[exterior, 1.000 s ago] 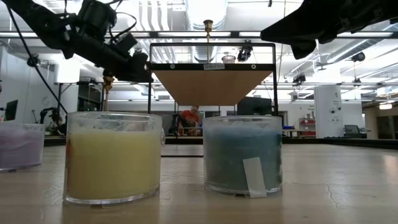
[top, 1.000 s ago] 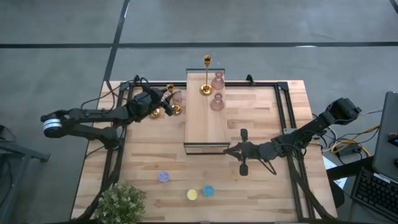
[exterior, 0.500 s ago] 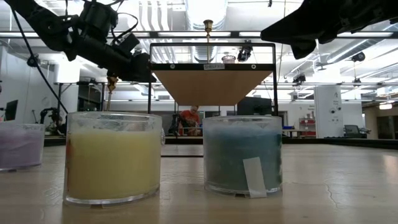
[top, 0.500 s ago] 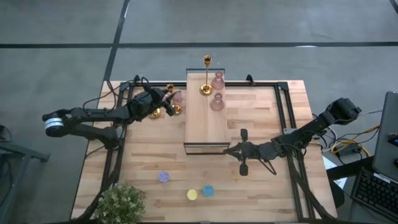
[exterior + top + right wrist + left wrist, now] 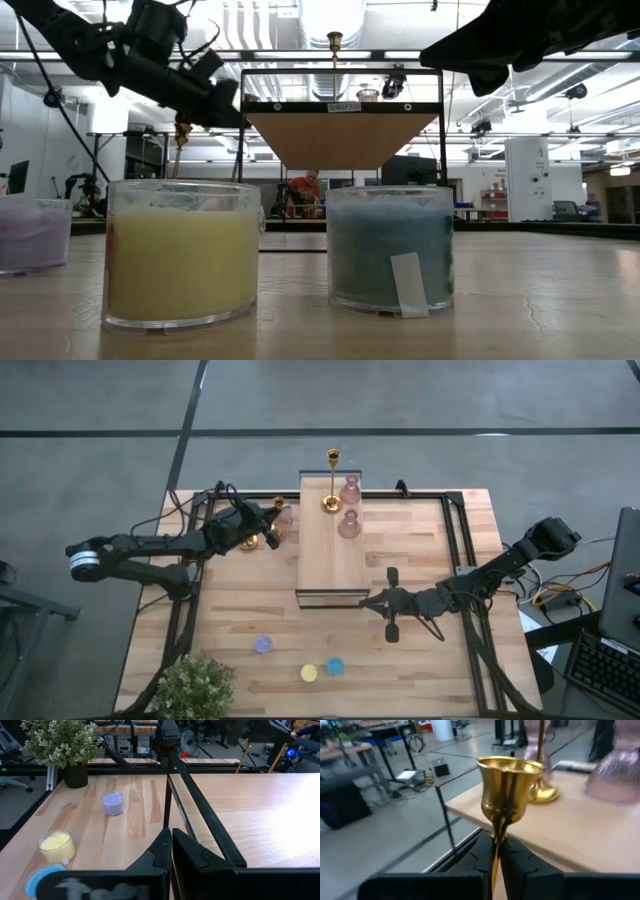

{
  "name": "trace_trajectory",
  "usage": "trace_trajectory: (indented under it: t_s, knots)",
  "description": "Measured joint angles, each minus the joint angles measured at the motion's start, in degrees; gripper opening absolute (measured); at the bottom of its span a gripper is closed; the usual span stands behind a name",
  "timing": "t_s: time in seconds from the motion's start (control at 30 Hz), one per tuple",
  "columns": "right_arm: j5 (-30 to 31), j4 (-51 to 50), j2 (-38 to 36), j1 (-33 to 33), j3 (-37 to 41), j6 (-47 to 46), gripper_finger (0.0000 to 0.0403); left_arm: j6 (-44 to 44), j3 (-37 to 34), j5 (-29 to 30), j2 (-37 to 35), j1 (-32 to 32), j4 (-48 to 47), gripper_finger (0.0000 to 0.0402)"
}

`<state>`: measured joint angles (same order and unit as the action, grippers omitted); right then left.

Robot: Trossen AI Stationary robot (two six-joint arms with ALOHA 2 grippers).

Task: Pick & Place candle stick holders
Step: Put the right gold candlestick on the shelf

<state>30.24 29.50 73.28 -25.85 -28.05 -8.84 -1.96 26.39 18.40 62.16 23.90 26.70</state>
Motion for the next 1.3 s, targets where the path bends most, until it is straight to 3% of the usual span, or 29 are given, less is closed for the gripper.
trace_trajectory:
  t_s: [0.1,0.27,0.53,0.67,0.9,1.07,1.3]
  knots:
    - [0.02,-0.01,0.00,0.00,0.00,-0.07,0.0008,2.44,-0.07,-2.29,-3.27,-0.60,-1.47,0.0018]
    - [0.04,-0.06,0.00,0.00,0.00,-0.18,0.0008,6.63,1.78,-3.23,-9.83,-0.76,-12.92,0.0019]
    - [0.23,-0.04,0.00,0.04,0.00,-0.17,0.0008,9.49,5.14,-10.59,-17.86,-1.84,-14.46,0.0021]
    - [1.49,0.02,0.00,0.04,0.00,-0.17,0.0008,7.17,9.77,-11.46,-18.79,-2.75,-17.84,0.0021]
    - [1.49,0.00,0.00,0.02,0.00,-0.16,0.0008,3.50,20.25,-10.58,-16.05,-3.23,-24.43,0.0022]
    - [1.49,0.00,0.00,-0.02,0.00,-0.15,0.0008,3.98,26.45,-17.43,-10.78,-3.28,-23.29,0.0022]
    - [1.53,0.00,0.00,-0.01,0.00,-0.15,0.0008,4.70,32.56,-20.57,0.85,-3.23,-23.33,0.0023]
